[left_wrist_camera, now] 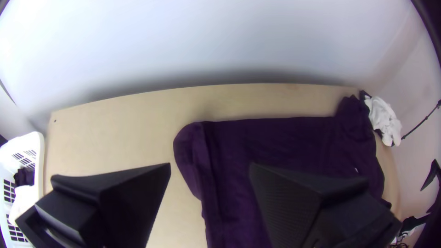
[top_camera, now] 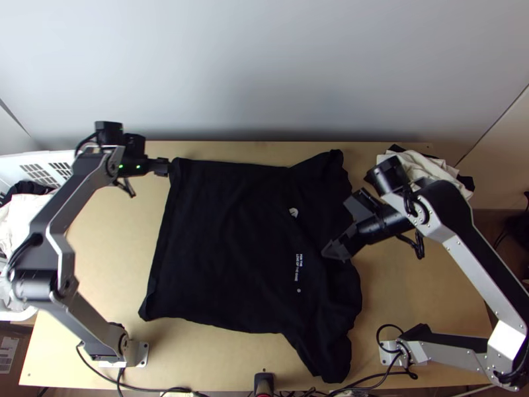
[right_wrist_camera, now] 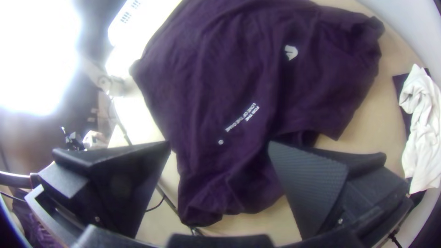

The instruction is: Fold the t-shirt

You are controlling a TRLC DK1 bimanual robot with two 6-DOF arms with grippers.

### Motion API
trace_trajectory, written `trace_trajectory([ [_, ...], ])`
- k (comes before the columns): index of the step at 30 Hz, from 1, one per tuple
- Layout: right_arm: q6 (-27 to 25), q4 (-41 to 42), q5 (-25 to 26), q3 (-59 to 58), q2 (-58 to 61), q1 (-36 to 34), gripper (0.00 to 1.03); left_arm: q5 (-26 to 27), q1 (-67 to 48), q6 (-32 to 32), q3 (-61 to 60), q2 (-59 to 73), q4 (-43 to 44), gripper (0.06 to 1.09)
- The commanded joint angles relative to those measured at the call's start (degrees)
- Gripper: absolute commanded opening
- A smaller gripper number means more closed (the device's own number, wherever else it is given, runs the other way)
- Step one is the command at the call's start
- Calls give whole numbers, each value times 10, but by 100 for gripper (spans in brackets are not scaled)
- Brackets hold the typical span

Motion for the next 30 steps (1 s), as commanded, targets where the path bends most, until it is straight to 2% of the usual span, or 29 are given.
trace_trajectory([
  [1, 3, 39, 43, 35, 20, -28, 99, -25, -24, -5, 55, 94, 24, 89],
  [3, 2, 41, 45, 43, 23, -35, 99, -29, -32, -4, 62, 111, 27, 85],
  [15, -7, 61, 48, 41, 25, -74, 99, -57, -39, -7, 131, 197, 31, 85],
  [17, -11, 67, 48, 47, 36, -86, 99, -57, -39, -6, 145, 210, 28, 79],
  [22, -30, 99, 70, 66, 79, -115, 99, -57, -42, -8, 179, 240, 19, 76],
  [28, -48, 175, 98, 102, 172, -157, 99, -54, -43, -8, 193, 263, 4, 24],
  [30, -51, 200, 110, 117, 207, -163, 99, -52, -41, -8, 193, 264, 0, 21],
])
